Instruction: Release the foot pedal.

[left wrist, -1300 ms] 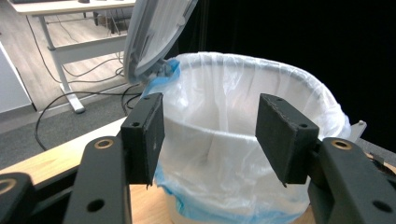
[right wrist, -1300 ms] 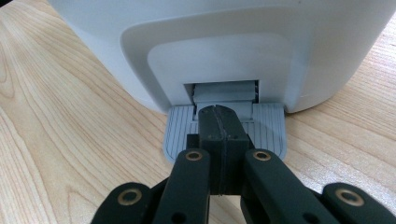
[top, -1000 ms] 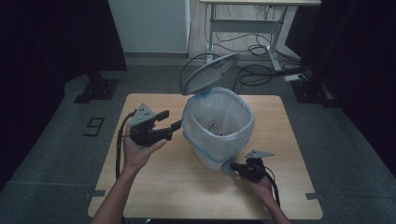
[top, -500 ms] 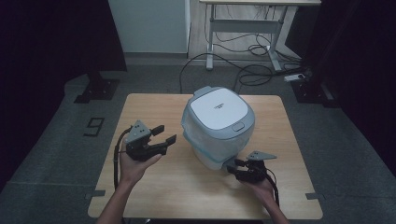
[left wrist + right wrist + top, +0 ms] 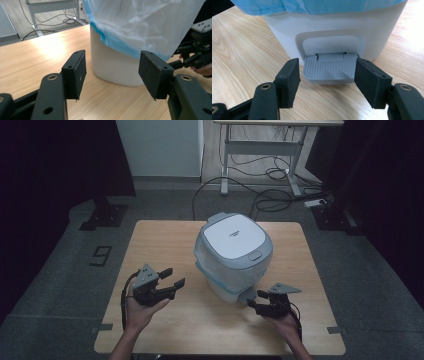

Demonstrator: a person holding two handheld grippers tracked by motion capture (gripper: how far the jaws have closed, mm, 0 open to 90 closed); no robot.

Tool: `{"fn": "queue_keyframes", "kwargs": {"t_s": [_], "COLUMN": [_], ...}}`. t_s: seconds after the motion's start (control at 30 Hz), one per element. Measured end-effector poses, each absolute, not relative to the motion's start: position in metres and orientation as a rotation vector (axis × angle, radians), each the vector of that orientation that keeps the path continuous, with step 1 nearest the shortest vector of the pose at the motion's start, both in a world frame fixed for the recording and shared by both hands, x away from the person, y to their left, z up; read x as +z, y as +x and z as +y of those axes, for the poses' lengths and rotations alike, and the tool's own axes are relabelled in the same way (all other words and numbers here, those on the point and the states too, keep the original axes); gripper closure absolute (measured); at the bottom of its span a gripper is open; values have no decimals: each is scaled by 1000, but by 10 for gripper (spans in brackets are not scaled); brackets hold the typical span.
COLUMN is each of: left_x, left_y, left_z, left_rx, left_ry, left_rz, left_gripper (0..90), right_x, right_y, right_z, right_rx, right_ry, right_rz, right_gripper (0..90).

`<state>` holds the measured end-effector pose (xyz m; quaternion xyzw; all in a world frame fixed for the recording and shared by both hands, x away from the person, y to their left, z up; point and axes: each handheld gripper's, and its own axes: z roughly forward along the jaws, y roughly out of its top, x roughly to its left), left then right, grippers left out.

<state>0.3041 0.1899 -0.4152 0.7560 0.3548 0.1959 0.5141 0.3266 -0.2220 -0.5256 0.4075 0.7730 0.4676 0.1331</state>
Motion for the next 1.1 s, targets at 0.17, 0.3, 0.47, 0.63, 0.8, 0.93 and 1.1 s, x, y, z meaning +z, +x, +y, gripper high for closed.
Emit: {"fn": "queue_keyframes", "kwargs": {"t_s": [0.17, 0.3, 0.47, 0.63, 0.8, 0.93, 1.1], "left_x": [-429, -440, -456, -472, -484, -491, -495], "left_y": [299, 298, 295, 294, 293, 293, 293], "left_z": [194, 196, 198, 202, 205, 206, 206], "left_rx": [467, 458, 466, 443, 427, 421, 415], "left_ry": [1817, 1823, 1864, 1875, 1887, 1893, 1897], "left_rz": [871, 883, 908, 937, 956, 966, 974], "left_gripper": [398, 397, 395, 394, 393, 393, 394], "right_x": [-523, -523, -523, -525, -527, -529, -531], "right_y": [324, 323, 324, 325, 326, 327, 329], "right_z": [-226, -230, -232, -234, -236, -238, -239], "right_rx": [1365, 1366, 1356, 1336, 1327, 1317, 1305], "right_ry": [1186, 1192, 1198, 1209, 1222, 1235, 1246], "right_rz": [2233, 2233, 2238, 2247, 2246, 2247, 2255], "right_gripper": [363, 363, 363, 363, 363, 363, 363]}}
